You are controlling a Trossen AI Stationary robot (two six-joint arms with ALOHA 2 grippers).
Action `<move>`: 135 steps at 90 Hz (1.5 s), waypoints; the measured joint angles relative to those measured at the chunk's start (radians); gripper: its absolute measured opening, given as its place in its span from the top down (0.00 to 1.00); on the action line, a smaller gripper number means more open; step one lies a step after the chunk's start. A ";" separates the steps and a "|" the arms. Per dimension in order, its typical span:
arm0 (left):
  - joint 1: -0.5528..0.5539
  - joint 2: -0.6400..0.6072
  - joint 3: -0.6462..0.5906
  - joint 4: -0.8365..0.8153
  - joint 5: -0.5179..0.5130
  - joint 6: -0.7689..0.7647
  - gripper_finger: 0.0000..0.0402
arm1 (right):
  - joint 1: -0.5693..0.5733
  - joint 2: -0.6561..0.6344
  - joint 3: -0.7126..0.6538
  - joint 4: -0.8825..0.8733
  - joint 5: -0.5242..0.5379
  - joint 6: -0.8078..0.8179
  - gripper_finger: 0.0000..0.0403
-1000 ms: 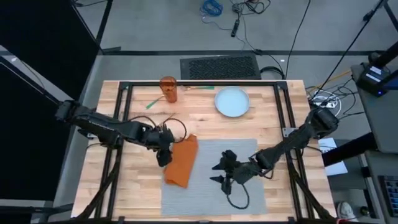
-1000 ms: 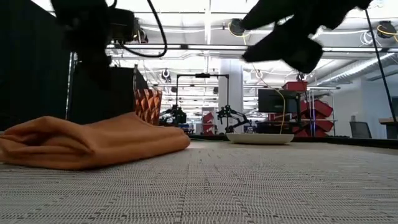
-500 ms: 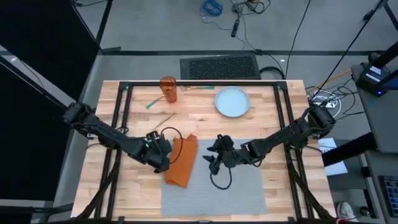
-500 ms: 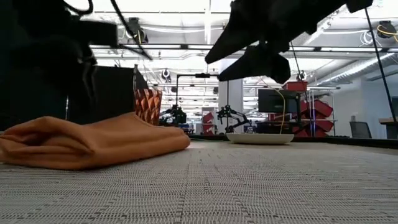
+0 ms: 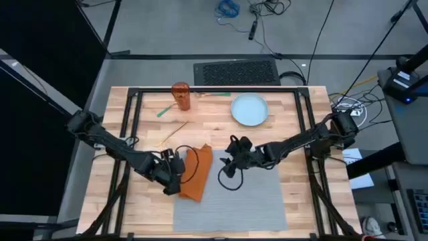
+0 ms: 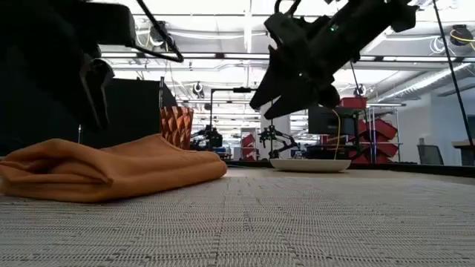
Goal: Set table place
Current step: Fold the orange table napkin
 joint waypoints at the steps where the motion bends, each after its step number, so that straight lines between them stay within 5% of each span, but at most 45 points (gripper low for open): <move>1: -0.003 0.000 0.000 0.008 0.004 -0.001 0.56 | -0.001 0.000 0.000 0.001 -0.003 0.000 0.50; 40: -0.107 0.029 0.000 0.105 0.021 -0.055 0.56 | 0.000 -0.001 0.000 0.072 -0.226 0.024 0.50; 68: -0.109 0.035 0.000 0.327 0.134 -0.151 0.56 | 0.035 -0.002 0.000 0.088 -0.251 0.042 0.50; 87: -0.128 0.103 0.037 0.171 0.093 -0.211 0.56 | 0.084 -0.002 0.000 0.084 -0.250 0.042 0.50; 111: -0.172 0.352 0.310 -0.143 -0.028 -0.075 0.56 | 0.119 -0.002 0.000 0.080 -0.248 0.042 0.50; 135: -0.169 0.371 0.359 -0.223 -0.097 -0.095 0.56 | 0.136 -0.002 0.000 0.080 -0.242 0.040 0.50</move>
